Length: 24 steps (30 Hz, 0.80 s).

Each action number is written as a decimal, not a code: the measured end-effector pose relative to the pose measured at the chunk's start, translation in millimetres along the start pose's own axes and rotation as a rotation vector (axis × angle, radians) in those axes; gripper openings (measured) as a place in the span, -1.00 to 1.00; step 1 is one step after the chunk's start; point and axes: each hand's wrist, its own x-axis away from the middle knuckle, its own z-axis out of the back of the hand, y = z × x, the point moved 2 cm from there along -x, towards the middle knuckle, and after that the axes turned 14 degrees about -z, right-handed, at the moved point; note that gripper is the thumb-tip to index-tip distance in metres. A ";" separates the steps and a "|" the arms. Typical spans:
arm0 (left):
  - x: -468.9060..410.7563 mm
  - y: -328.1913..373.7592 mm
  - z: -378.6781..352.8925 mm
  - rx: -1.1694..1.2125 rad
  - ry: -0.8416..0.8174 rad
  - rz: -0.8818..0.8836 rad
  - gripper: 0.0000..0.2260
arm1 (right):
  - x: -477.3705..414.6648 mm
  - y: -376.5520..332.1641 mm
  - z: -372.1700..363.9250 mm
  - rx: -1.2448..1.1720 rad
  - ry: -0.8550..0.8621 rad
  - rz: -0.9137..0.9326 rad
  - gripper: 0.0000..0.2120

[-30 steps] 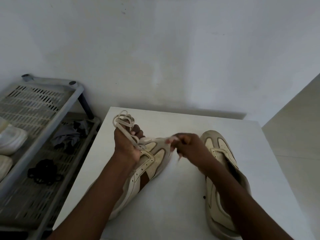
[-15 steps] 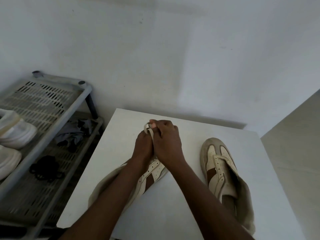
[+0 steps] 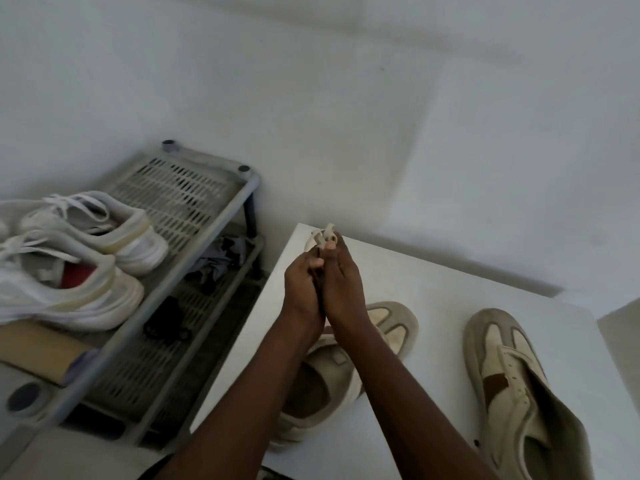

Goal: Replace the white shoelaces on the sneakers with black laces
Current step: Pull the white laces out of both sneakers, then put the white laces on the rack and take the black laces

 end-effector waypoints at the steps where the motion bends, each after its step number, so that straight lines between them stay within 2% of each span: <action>1: -1.5 6.3 5.9 -0.007 0.056 -0.023 -0.83 | -4.8 -0.7 -9.1 0.064 -0.007 -0.001 -0.63; 2: -5.2 11.7 13.4 -0.041 0.111 -0.052 -0.83 | -7.8 -2.5 -19.1 0.123 -0.019 0.003 -0.65; 5: -13.5 23.8 27.5 -0.167 0.219 -0.073 -0.58 | -10.5 -6.7 -40.7 0.217 -0.048 0.035 -0.72; 6: -17.1 26.0 34.3 -0.234 0.271 -0.060 -0.56 | -11.6 -8.8 -46.8 0.233 -0.053 0.039 -0.75; 9: -24.5 35.9 50.8 -0.437 0.333 -0.066 -0.64 | -16.1 -16.6 -60.9 0.280 -0.083 0.063 -0.83; 11: -30.6 44.0 61.0 -0.515 0.339 -0.147 -0.62 | -21.9 -27.3 -70.9 0.309 -0.138 0.076 -0.80; 14: -33.9 57.9 73.3 -0.364 0.462 -0.176 -0.70 | -37.7 -51.4 -86.6 0.333 -0.196 0.086 -0.80; 17: -41.4 61.1 89.5 -0.369 0.562 -0.162 -0.73 | -58.0 -74.2 -109.9 0.366 -0.255 0.106 -0.76; 20: -49.3 66.4 98.6 -0.402 0.527 -0.126 -0.83 | -75.2 -81.4 -137.2 0.396 -0.340 0.097 -0.72; 24: -58.1 67.0 117.6 -0.456 0.509 -0.121 -0.71 | -86.5 -75.1 -162.0 0.362 -0.468 0.018 -0.74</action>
